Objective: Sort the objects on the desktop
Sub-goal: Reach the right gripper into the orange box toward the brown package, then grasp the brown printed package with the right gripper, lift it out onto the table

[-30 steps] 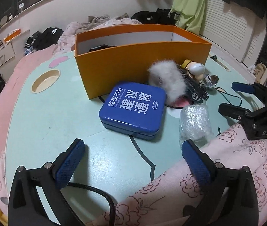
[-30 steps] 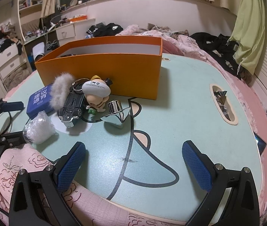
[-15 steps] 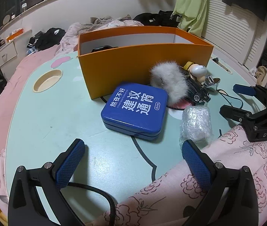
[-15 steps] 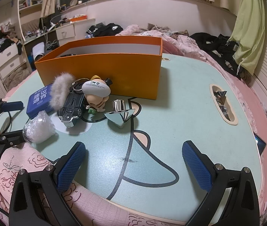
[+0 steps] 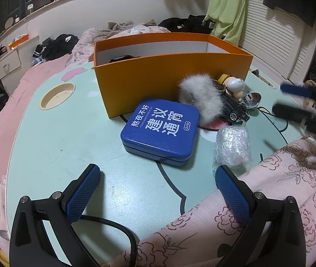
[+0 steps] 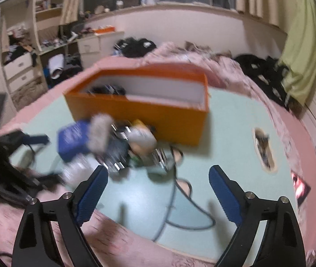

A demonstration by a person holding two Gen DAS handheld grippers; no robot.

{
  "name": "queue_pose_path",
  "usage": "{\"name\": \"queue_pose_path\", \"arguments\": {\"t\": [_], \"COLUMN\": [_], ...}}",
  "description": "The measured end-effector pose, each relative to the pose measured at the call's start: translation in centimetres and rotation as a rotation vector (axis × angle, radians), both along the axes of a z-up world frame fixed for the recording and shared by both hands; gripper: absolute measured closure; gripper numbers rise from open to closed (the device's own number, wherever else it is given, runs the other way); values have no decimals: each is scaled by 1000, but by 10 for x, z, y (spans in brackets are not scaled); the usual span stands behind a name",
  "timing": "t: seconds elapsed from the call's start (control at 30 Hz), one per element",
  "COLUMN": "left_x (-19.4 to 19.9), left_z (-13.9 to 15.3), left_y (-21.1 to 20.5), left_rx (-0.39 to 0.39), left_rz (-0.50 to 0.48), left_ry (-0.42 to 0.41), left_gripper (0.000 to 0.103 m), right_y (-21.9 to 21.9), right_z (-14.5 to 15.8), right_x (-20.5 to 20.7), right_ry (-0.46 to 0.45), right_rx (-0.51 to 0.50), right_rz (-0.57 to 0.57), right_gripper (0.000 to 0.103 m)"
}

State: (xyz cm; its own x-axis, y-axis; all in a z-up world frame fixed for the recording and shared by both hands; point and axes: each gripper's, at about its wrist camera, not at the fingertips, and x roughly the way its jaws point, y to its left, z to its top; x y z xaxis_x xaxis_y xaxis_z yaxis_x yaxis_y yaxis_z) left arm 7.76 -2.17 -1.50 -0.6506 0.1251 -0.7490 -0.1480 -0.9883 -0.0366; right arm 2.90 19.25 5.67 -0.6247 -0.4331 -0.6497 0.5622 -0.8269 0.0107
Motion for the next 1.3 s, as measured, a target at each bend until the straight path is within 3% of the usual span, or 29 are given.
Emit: {"name": "queue_pose_path", "arguments": {"t": [0.13,0.23,0.3,0.37,0.47,0.67,0.77,0.97,1.03,1.07,1.23,1.3], "left_x": [0,1,1,1,2,3,3,3,3,3,3,3], "left_z": [0,0,0,0,0,-1,-1,0,0,0,0,0], "left_y": [0,0,-1,-1,-1,0,-1,0,0,0,0,0], "left_rx": [0,2,4,6,10,18,22,24,24,24,24,24], "left_rz": [0,-1,-1,-1,-2,-2,-2,-1,-1,-1,-1,-1], "left_ry": [3,6,9,11,17,27,30,30,30,31,31,31], "left_gripper": [0,0,0,0,0,0,0,0,0,0,0,0], "right_y": [-15,-35,-49,-69,-92,-130,-138,-128,-126,-123,-108,-100], "right_z": [37,49,45,31,10,-21,-30,-28,-27,-27,-27,-25], "right_x": [-33,-83,-105,-131,-148,-159,-163,-169,-165,-163,-164,-165], "right_ry": [-62,-198,-282,-388,-480,-562,-606,-606,-622,-648,-664,-630], "right_rx": [-60,-41,-18,36,109,266,298,259,223,189,68,36], "right_rz": [41,28,32,41,49,92,91,47,61,71,47,22], "right_gripper": [21,33,47,54,56,56,50,52,68,84,85,85]}}
